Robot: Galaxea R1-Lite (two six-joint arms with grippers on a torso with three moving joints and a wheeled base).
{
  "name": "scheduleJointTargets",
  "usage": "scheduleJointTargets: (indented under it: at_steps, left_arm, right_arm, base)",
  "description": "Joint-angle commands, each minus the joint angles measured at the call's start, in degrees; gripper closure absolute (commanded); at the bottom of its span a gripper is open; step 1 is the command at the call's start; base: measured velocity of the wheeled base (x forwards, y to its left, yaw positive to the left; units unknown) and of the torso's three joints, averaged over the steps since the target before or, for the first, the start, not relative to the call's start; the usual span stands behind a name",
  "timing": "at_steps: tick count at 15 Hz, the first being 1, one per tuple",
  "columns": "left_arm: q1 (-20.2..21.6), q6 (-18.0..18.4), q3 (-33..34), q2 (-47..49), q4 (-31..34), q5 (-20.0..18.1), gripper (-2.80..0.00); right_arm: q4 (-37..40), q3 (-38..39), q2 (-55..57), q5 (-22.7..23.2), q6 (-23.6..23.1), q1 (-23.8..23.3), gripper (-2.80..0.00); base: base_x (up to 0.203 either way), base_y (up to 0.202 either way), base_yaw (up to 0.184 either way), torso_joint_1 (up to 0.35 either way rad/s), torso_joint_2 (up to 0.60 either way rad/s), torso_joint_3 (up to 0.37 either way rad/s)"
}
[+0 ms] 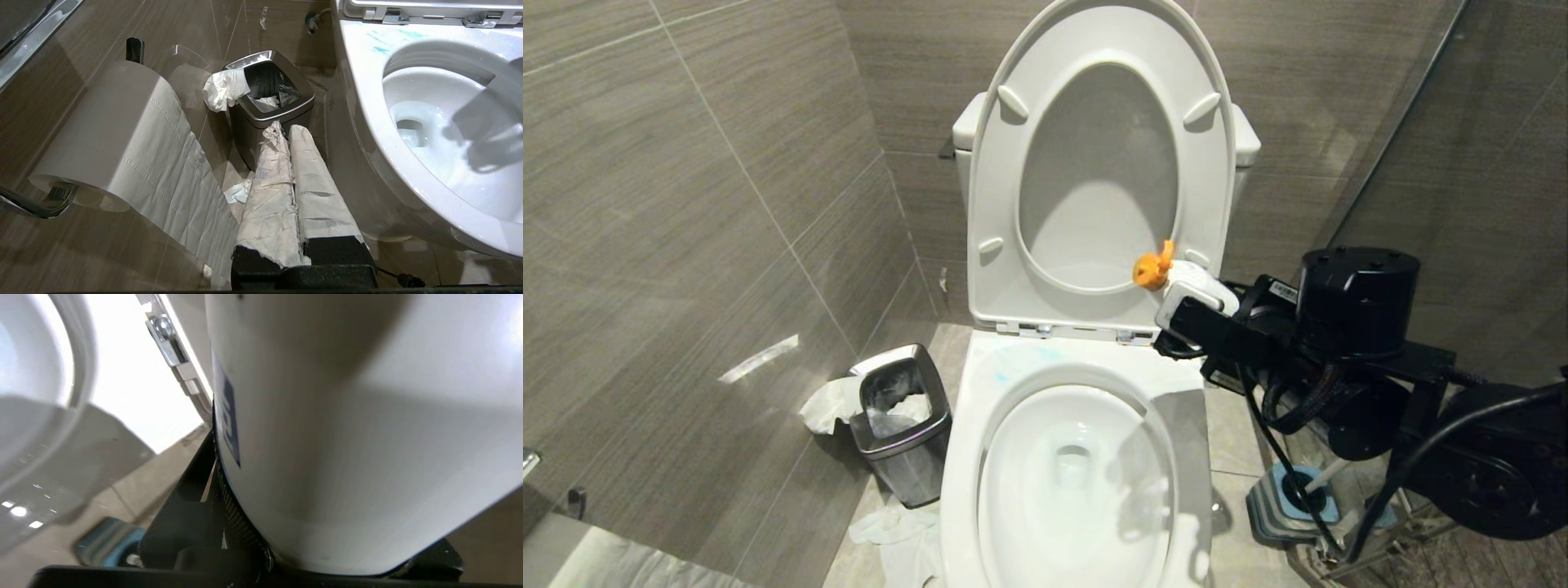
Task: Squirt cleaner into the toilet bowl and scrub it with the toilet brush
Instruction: Pour in the cleaning agent
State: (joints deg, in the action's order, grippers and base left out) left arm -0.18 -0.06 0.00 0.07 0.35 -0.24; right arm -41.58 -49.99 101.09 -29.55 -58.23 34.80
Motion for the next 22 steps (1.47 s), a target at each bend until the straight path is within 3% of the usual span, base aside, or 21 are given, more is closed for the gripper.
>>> scheduleJointTargets:
  at_steps: [1,9,13,22]
  left_arm:
    - [0.0,0.0,0.1,0.0,0.0,0.1,0.0]
    - [0.0,0.0,0.1,0.0,0.0,0.0,0.0]
    - [0.0,0.0,0.1,0.0,0.0,0.0,0.0]
    - [0.0,0.0,0.1,0.0,0.0,0.0,0.0]
  right_arm:
    - [-0.2,-0.6,0.3,-0.2,-5.0,0.0,0.0]
    - [0.2,-3.6,1.2,-2.1,-23.9,0.1,0.0]
    - [4.7,-6.2,1.3,-3.9,-28.9,0.1,0.0]
    - [4.8,-6.7,1.1,-3.9,-40.7,0.1,0.0]
  base:
    - [0.0,0.0,0.0,0.0,0.0,0.0]
    - [0.0,0.0,0.0,0.0,0.0,0.0]
    - [0.0,0.0,0.0,0.0,0.0,0.0]
    - [0.0,0.0,0.0,0.0,0.0,0.0]
